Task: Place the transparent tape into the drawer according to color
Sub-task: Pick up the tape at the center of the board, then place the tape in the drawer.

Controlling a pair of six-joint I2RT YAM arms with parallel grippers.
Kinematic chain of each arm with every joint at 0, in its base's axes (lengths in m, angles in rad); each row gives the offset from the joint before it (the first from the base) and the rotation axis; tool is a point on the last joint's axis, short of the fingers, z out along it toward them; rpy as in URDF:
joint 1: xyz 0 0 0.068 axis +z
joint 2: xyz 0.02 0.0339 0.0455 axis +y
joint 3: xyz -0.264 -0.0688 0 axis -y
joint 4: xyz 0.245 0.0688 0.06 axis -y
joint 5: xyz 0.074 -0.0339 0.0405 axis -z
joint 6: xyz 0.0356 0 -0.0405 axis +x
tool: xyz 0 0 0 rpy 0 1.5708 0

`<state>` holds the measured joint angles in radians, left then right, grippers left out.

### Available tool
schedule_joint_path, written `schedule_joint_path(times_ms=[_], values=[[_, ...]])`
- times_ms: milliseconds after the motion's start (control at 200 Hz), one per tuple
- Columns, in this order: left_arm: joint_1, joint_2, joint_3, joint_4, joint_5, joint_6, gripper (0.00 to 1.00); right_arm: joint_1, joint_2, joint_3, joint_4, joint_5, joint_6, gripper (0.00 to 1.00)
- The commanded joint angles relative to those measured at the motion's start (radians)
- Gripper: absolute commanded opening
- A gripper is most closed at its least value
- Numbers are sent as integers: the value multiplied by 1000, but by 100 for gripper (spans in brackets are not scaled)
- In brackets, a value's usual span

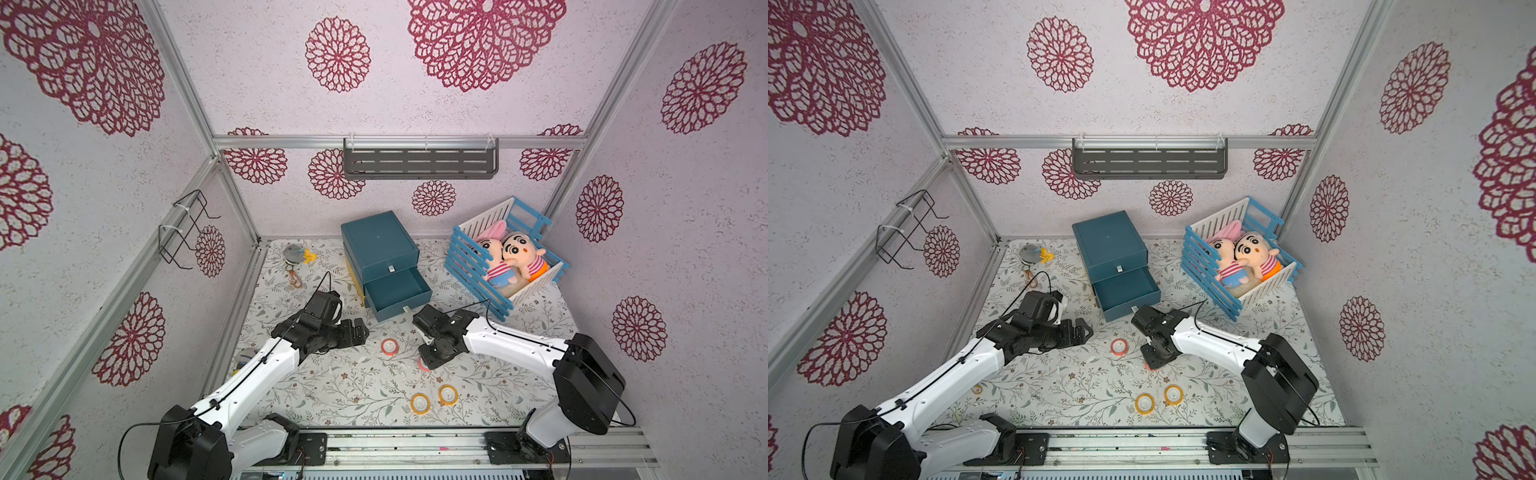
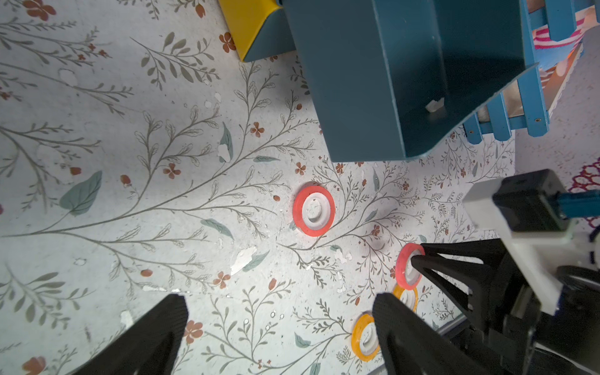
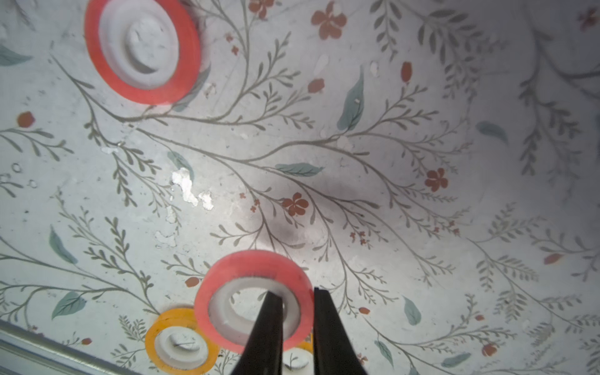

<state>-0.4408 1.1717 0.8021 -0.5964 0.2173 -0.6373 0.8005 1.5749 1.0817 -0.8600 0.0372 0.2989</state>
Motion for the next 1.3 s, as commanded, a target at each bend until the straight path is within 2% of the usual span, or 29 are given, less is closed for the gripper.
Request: schedule_joint_path(times_ms=[0,445,1021,1296], values=[[-5,9,18,10,8,4,97,-16,-56,65,-42,33,-24,0],[-6,34,16,32,25,8,97,-89,-21,343,-106,83,-70,0],[-10,-3,-13,25,26,-2,97,-176,245,675,-5,95,-137,0],[-18,3,-25,9,-7,-15,97,-189,335,741,-16,84,-154,0]])
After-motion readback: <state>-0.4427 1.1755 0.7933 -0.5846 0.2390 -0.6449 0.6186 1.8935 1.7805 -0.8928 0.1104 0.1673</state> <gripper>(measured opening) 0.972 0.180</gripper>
